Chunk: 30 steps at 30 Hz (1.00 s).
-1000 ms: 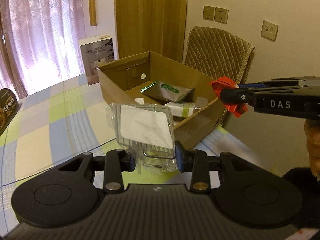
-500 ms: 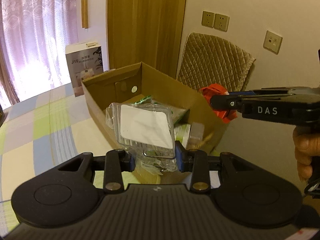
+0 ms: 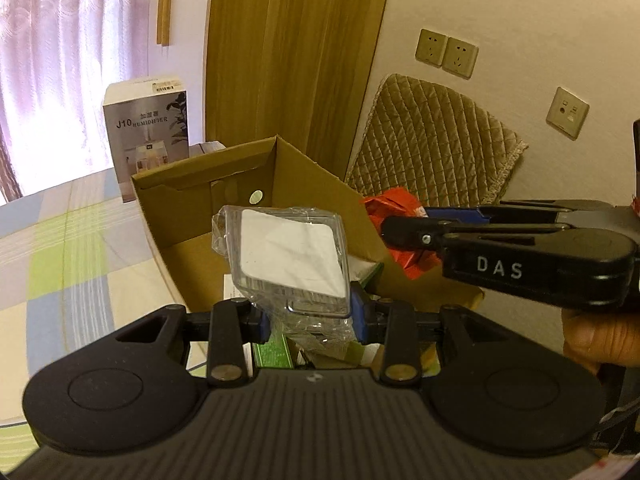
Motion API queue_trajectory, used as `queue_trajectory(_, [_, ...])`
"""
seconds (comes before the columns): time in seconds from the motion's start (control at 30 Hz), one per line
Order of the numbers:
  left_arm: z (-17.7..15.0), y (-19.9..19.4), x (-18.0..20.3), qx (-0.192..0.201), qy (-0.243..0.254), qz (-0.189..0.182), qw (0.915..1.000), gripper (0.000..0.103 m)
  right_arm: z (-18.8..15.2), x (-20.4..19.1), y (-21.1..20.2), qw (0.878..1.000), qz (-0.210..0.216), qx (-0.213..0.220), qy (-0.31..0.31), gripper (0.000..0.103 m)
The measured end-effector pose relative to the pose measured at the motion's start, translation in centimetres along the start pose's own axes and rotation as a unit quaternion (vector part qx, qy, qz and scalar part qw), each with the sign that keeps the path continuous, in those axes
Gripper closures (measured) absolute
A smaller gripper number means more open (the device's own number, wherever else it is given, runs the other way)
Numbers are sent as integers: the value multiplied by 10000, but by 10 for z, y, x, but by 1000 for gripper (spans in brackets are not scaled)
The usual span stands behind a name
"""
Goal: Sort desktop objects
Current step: 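Carry the red packet and plastic tray over the cardboard box with both grippers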
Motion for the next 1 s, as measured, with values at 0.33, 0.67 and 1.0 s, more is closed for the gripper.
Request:
queue_trajectory(0.33, [9, 28, -11, -46, -85, 0, 10000, 71, 2, 10, 25, 9999, -39, -116, -4, 79])
queue_trajectory(0.67, [14, 46, -22, -34, -115, 88, 9999, 71, 10, 18, 42, 9998, -118, -138, -46, 79])
queue_trajectory(1.0, [13, 30, -36, 205, -170, 279, 9993, 60, 9, 20, 47, 9997, -106, -202, 9, 79])
Point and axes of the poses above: each gripper's, at about its wrist camera, not at the fingertips, and y roughly the way its jaws point, x to its right, z to its top, the point moved 10 cm from there along y, roughly the way its jaws point
